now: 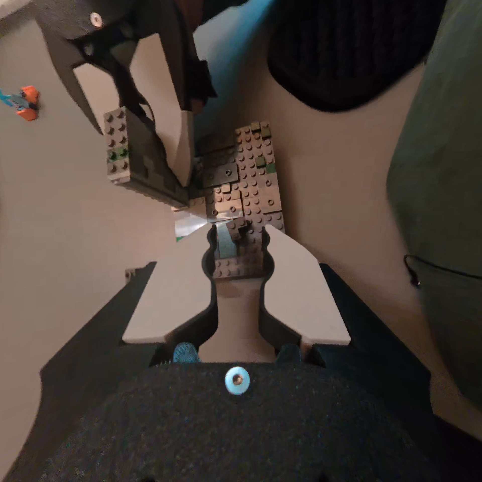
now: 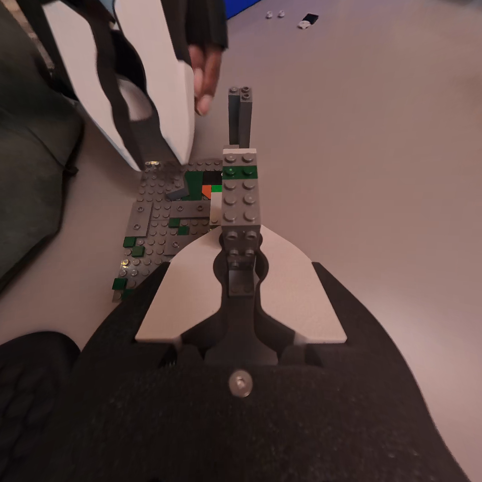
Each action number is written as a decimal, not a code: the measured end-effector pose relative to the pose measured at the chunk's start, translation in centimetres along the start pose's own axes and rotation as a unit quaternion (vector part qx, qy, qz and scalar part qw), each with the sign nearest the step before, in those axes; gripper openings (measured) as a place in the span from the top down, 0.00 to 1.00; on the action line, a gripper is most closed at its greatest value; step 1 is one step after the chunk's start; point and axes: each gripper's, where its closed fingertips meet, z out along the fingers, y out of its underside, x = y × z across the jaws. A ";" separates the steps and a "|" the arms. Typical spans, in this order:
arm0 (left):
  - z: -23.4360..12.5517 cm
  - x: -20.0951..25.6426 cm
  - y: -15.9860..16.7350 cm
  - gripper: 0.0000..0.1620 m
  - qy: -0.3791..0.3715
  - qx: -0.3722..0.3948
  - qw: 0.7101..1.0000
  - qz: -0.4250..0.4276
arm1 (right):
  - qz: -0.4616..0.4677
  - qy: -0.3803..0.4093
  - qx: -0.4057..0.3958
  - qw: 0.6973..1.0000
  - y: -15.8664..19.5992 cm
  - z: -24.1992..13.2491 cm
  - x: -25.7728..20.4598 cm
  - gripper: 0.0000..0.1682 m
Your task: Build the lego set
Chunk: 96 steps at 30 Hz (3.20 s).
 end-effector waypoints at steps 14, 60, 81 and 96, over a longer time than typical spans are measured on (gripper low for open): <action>1.8 0.3 1.3 0.90 0.025 -0.120 0.978 0.168 | -0.005 -0.017 -0.013 1.000 0.4 0.5 -0.8 0.90; -5.8 -8.2 2.3 0.92 -0.066 -0.137 0.944 -0.294 | 0.047 0.046 0.037 0.997 -1.7 0.6 0.3 0.90; -6.5 -6.4 1.7 0.80 -0.030 -0.113 0.964 -0.238 | 0.031 0.040 0.053 0.997 -2.0 0.5 0.0 0.90; -7.1 -6.3 0.0 0.79 -0.048 -0.085 0.971 -0.219 | 0.017 0.032 0.080 0.996 -2.8 0.0 -0.4 0.90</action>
